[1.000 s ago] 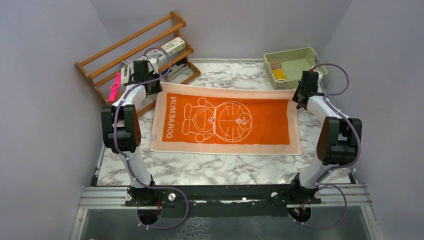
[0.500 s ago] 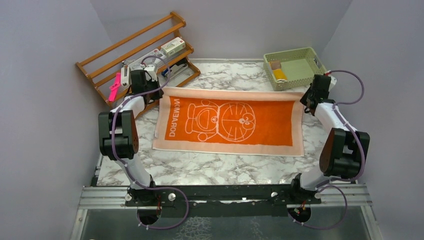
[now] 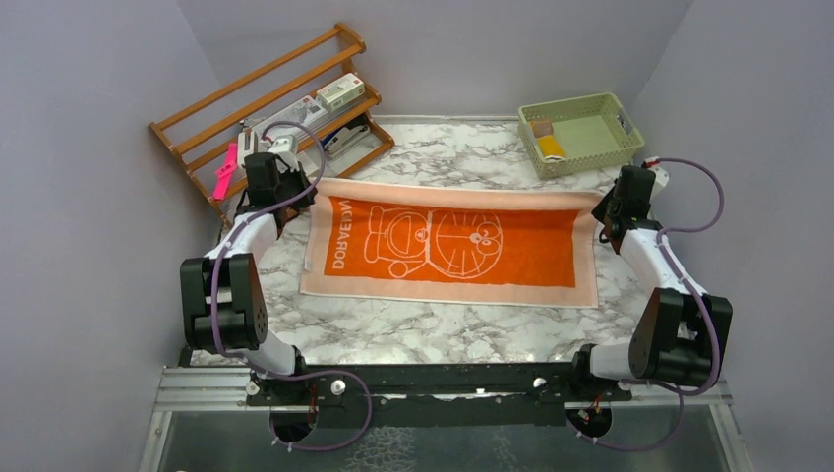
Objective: Roll the towels
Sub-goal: Fold the towel at the center of the board.
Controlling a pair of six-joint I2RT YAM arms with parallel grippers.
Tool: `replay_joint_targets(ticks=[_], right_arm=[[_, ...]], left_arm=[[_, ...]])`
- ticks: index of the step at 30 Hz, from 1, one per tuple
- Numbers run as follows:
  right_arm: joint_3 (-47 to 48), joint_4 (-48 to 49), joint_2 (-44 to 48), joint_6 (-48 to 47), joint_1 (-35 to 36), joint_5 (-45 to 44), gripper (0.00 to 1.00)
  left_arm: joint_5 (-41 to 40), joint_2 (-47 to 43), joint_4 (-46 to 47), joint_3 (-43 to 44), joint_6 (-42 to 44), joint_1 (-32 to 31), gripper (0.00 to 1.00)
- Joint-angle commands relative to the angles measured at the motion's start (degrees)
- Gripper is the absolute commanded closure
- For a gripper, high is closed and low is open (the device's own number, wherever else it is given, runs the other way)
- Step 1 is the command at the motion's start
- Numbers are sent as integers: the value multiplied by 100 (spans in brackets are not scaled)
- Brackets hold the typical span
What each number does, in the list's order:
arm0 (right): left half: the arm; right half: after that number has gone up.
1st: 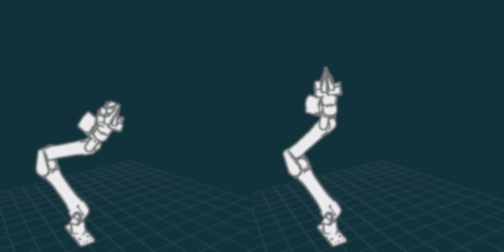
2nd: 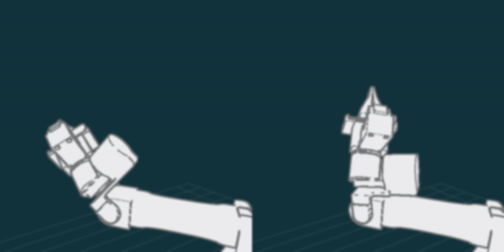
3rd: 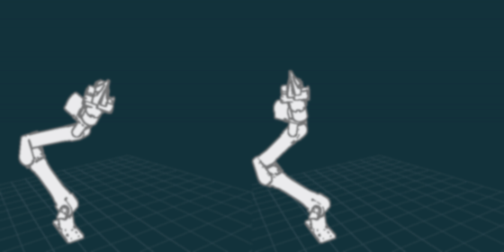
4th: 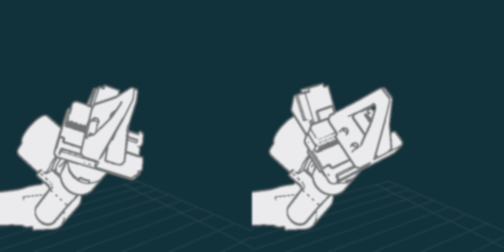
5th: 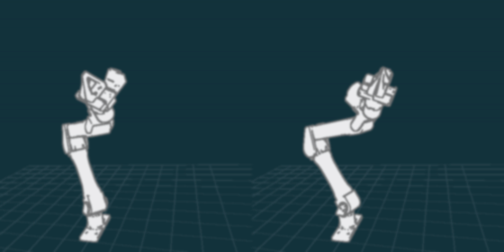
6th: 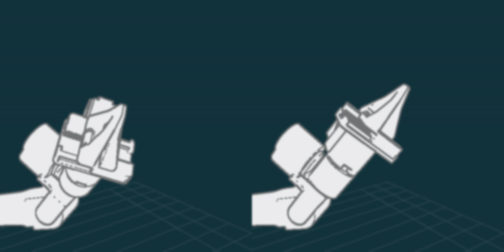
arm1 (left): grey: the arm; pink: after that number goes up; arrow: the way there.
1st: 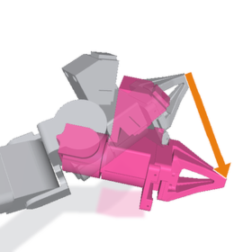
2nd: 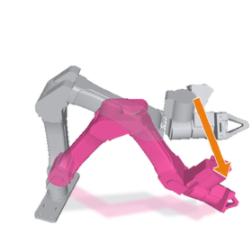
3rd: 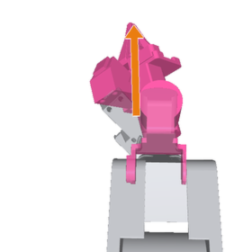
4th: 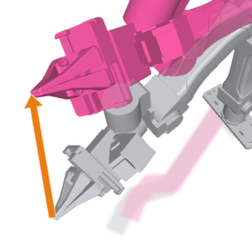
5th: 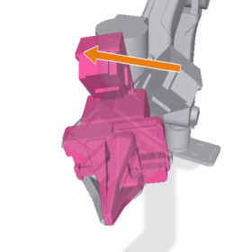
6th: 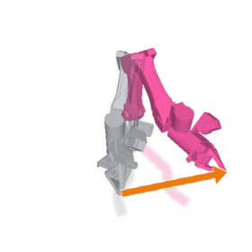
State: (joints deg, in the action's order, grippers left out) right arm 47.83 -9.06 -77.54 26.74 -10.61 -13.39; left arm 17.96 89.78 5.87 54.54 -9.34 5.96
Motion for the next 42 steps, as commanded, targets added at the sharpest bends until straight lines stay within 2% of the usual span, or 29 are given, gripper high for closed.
replay_joint_targets(ticks=[1, 9, 26, 42], right_arm=[[-113, 6, 316, 214, -64, -63, 99], [-460, -227, 656, 352, -64, 48, 99], [-1137, -983, 1894, 701, -64, 569, 99], [-1311, -1767, 2662, 915, -64, 854, 99]], left_arm=[[-213, -434, 13, -276, -286, 132, 100], [-476, -608, -574, -716, -704, 219, 100], [-773, -1852, -910, -1798, -1436, 272, 100], [-842, -2684, -1366, -2434, -2106, 279, 100]])
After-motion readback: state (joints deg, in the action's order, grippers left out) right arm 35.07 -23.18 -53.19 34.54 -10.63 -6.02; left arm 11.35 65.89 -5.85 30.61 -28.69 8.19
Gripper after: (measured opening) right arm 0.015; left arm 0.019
